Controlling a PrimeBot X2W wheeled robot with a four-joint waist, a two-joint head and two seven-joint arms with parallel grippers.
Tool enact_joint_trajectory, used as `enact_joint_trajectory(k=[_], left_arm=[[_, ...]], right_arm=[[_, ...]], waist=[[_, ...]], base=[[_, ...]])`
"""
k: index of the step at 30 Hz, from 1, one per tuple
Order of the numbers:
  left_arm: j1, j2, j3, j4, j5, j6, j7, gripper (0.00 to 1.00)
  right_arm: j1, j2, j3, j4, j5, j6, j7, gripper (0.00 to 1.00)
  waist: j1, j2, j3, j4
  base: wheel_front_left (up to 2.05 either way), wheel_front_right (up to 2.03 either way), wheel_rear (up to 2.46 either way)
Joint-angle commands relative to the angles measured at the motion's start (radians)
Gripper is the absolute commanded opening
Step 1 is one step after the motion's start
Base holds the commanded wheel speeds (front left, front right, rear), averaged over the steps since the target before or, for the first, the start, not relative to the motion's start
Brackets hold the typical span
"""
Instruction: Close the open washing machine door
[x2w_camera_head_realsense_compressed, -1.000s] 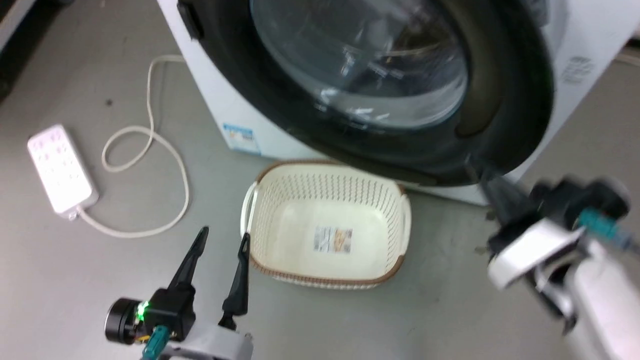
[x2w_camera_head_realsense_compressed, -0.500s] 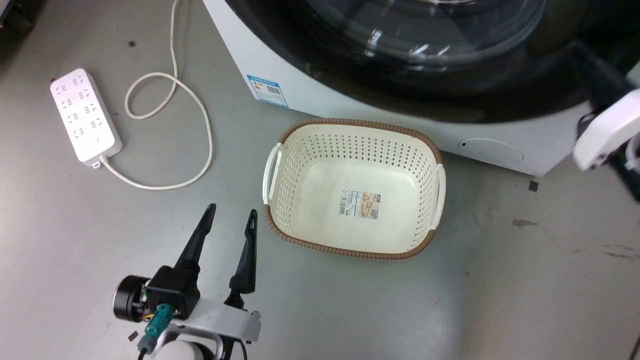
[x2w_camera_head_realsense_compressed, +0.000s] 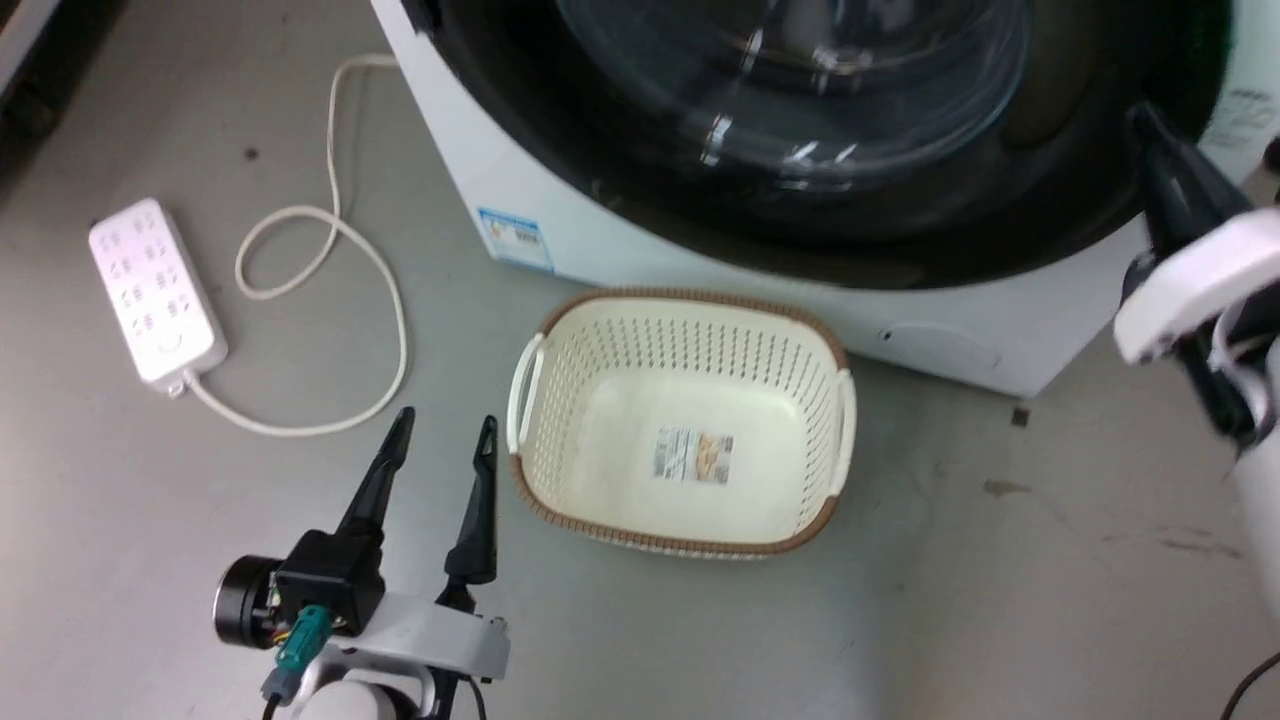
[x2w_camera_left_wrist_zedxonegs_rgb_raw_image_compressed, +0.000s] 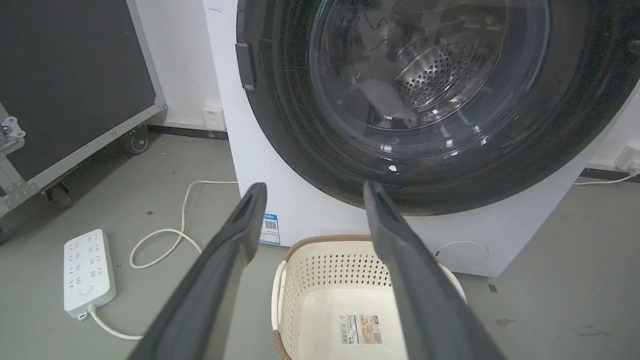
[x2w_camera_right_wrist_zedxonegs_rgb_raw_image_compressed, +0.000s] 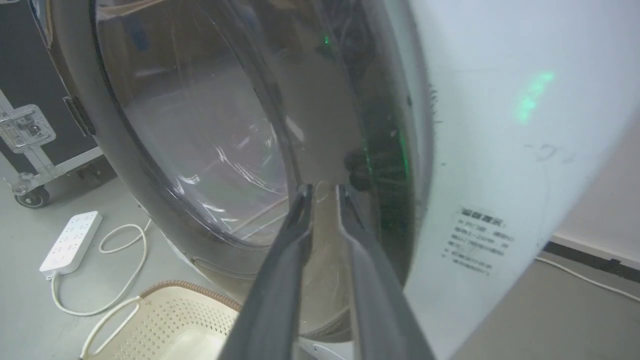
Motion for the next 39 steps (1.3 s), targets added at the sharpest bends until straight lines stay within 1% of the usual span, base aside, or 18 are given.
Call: enact_joint_trajectory(k=[1, 4, 7, 10, 13, 17, 20, 24, 26, 33, 34, 39], left_arm=[[0.015, -0.001, 0.008, 0.002, 0.005, -0.006, -0.004, 1.00], [0.039, 0.000, 0.018, 0.006, 0.011, -0.014, -0.004, 1.00], [0.066, 0.000, 0.023, 0.010, 0.016, -0.020, -0.004, 1.00], [0.096, 0.001, 0.034, 0.013, 0.016, -0.024, -0.004, 1.00], [0.121, 0.002, 0.041, 0.019, 0.016, -0.028, -0.004, 1.00], [0.147, 0.003, 0.049, 0.035, 0.006, -0.034, -0.004, 1.00], [0.163, 0.005, 0.051, 0.051, -0.005, -0.041, -0.004, 1.00], [0.169, 0.013, 0.049, 0.058, -0.002, -0.045, -0.004, 1.00], [0.169, 0.013, 0.051, 0.056, -0.001, -0.045, -0.004, 1.00], [0.163, 0.011, 0.061, 0.064, 0.004, -0.036, -0.004, 1.00], [0.162, 0.010, 0.060, 0.064, 0.000, -0.038, 0.000, 0.00], [0.162, 0.010, 0.059, 0.064, 0.000, -0.035, 0.003, 0.00]], right_arm=[[0.045, 0.011, -0.004, -0.003, 0.004, -0.001, -0.022, 1.00], [0.133, 0.039, -0.018, -0.033, 0.004, -0.001, -0.065, 1.00], [0.240, 0.065, -0.026, -0.092, -0.028, -0.001, -0.093, 1.00], [0.363, 0.106, -0.080, -0.170, -0.066, -0.001, -0.110, 1.00], [0.487, 0.152, -0.136, -0.272, -0.144, -0.001, -0.120, 1.00], [0.642, 0.244, -0.227, -0.398, -0.223, -0.001, -0.125, 1.00], [0.737, 0.288, -0.269, -0.464, -0.253, -0.001, -0.123, 1.00], [0.821, 0.304, -0.280, -0.512, -0.270, -0.001, -0.110, 1.00], [0.847, 0.305, -0.271, -0.519, -0.255, -0.001, -0.110, 1.00], [0.874, 0.306, -0.245, -0.527, -0.232, -0.001, -0.113, 1.00], [0.861, 0.301, -0.246, -0.521, -0.236, -0.001, -0.110, 0.00], [0.860, 0.301, -0.245, -0.521, -0.237, -0.001, -0.109, 0.00]], waist=[[0.0000, -0.0001, -0.058, -0.031], [0.0000, -0.0001, -0.120, -0.061], [0.0000, -0.0001, -0.175, -0.091], [0.0000, -0.0001, -0.224, -0.123], [0.0000, -0.0001, -0.260, -0.148], [0.0000, -0.0001, -0.295, -0.173], [0.0000, -0.0001, -0.306, -0.190], [0.0000, -0.0001, -0.308, -0.204], [0.0000, -0.0001, -0.307, -0.208], [0.0000, -0.0001, -0.303, -0.213], [0.0001, -0.0001, -0.303, -0.213], [0.0001, -0.0001, -0.302, -0.214]], base=[[0.00, 0.00, 0.00], [0.00, 0.00, 0.00], [0.00, 0.00, 0.00], [0.00, 0.00, 0.00], [0.00, 0.00, 0.00], [0.00, 0.00, 0.00], [0.00, 0.00, 0.00], [0.00, 0.00, 0.00], [0.00, 0.00, 0.00], [0.00, 0.00, 0.00], [0.00, 0.00, 0.00], [0.00, 0.00, 0.00]])
